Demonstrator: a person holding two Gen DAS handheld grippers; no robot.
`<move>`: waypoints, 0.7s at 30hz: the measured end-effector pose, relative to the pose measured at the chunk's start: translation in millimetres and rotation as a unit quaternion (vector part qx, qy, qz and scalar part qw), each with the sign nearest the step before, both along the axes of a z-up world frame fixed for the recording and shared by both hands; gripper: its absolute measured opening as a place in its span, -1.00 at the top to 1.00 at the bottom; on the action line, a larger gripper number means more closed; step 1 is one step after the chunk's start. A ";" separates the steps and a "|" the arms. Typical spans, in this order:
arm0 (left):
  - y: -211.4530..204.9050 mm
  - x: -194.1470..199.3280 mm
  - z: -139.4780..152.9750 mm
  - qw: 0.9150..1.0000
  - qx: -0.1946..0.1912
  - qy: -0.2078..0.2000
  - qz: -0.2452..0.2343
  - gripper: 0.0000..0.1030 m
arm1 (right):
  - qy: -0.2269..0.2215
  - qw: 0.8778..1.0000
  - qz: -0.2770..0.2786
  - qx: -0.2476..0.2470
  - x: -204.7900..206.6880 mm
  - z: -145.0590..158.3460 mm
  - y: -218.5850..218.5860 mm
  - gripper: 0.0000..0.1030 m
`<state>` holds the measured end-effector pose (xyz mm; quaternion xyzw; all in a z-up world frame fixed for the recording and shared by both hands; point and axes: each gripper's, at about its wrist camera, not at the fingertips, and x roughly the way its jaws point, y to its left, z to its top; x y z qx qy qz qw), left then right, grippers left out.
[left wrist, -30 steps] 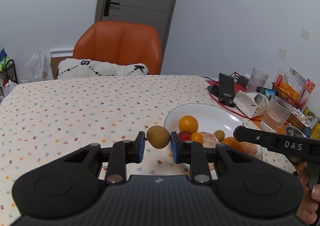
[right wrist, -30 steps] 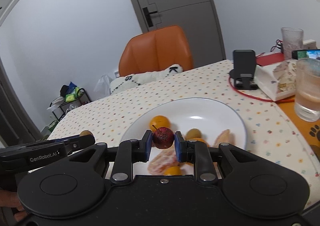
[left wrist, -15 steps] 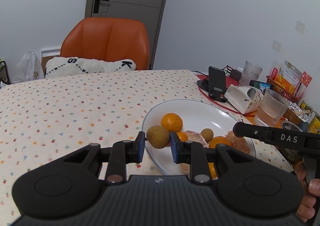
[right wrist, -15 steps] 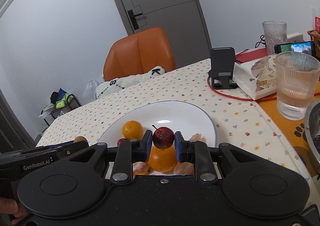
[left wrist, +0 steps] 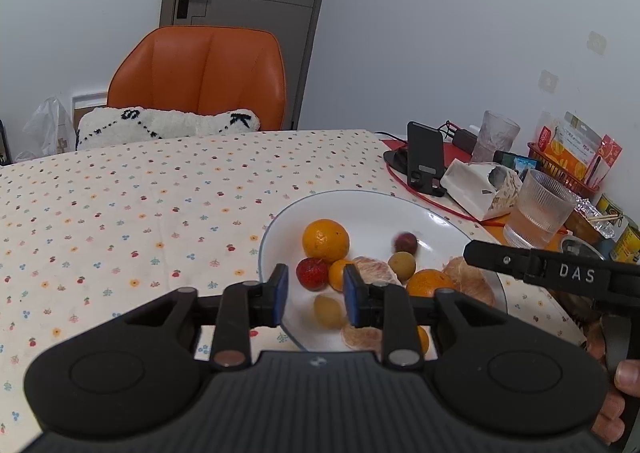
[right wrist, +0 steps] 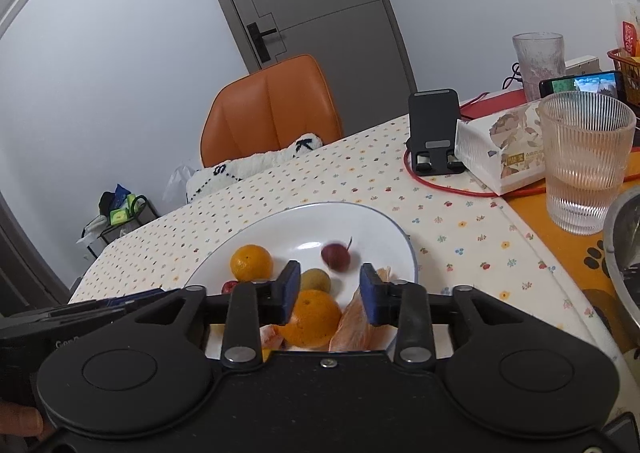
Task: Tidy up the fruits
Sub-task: 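Carry the plum and greenish-brown fruit onto the plate and open both grippers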
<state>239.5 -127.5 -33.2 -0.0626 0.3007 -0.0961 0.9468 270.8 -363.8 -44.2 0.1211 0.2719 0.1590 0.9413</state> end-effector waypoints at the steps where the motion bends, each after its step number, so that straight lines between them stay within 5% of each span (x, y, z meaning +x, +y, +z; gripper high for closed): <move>1: 0.2 -0.8 0.5 1.000 0.000 0.000 -0.001 0.43 | 0.000 1.000 0.000 -0.001 -1.2 -0.1 0.0 0.22; 8: 6.4 -8.5 4.7 1.000 -0.001 0.004 0.007 0.37 | -0.001 1.000 0.002 -0.001 -9.1 2.8 1.9 0.06; 21: 29.5 -30.3 19.9 0.999 -0.005 0.001 0.035 -0.08 | -0.006 1.000 0.012 -0.006 -26.6 14.4 13.3 -0.16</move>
